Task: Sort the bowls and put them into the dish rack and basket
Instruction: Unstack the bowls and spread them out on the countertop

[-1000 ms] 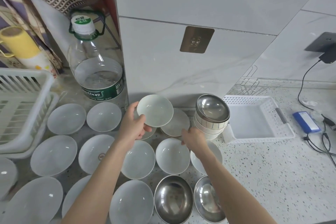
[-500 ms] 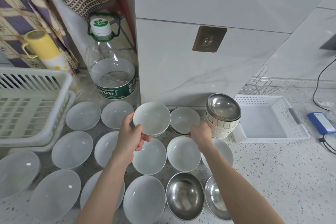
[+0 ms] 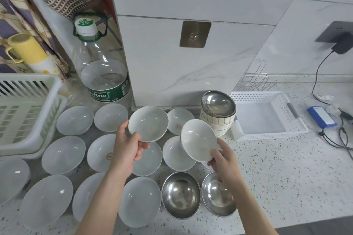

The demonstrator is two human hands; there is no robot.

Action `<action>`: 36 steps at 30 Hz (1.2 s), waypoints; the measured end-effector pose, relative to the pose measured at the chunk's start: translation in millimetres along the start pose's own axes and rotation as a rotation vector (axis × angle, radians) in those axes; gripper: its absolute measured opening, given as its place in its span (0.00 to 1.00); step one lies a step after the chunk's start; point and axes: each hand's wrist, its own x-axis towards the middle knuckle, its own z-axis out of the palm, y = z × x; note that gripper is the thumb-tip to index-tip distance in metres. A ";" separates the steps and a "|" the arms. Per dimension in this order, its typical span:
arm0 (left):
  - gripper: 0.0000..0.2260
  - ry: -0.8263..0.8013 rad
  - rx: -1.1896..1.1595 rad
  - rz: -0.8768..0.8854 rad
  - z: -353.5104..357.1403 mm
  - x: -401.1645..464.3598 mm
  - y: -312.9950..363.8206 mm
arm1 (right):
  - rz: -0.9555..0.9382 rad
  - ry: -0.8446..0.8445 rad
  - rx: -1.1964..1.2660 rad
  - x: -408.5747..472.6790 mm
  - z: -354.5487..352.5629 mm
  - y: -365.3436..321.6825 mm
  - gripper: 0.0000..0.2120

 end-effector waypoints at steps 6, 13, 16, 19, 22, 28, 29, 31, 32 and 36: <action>0.23 -0.054 0.019 -0.039 44.2 -17.1 -15.2 | 0.045 0.147 0.057 -10.8 -79.6 25.6 0.18; 0.22 -0.029 -0.009 -0.047 110.2 -45.4 -34.8 | 0.116 0.172 -0.102 6.0 -155.7 52.3 0.22; 0.22 -0.003 -0.005 -0.060 132.8 -59.5 -43.5 | 0.116 0.096 -0.217 18.0 -171.9 61.4 0.22; 0.23 0.027 -0.006 -0.054 150.0 -73.5 -51.2 | 0.120 0.028 -0.241 31.0 -179.2 67.4 0.22; 0.23 0.068 -0.012 -0.055 159.9 -85.4 -59.3 | 0.124 -0.019 -0.233 40.6 -183.8 71.9 0.22; 0.22 0.110 0.001 -0.071 171.2 -102.4 -74.0 | 0.133 -0.120 -0.234 50.1 -185.9 79.1 0.22; 0.22 0.112 0.008 -0.075 172.5 -104.6 -75.2 | 0.136 -0.131 -0.240 50.4 -185.7 80.0 0.23; 0.23 0.106 0.022 -0.080 174.4 -107.9 -75.7 | 0.137 -0.139 -0.250 50.9 -185.8 81.3 0.24; 0.23 0.101 0.024 -0.082 175.4 -109.0 -75.3 | 0.136 -0.140 -0.255 51.2 -186.1 81.9 0.24; 0.22 0.069 0.032 -0.083 180.8 -113.0 -71.9 | 0.131 -0.149 -0.274 51.0 -186.7 83.6 0.24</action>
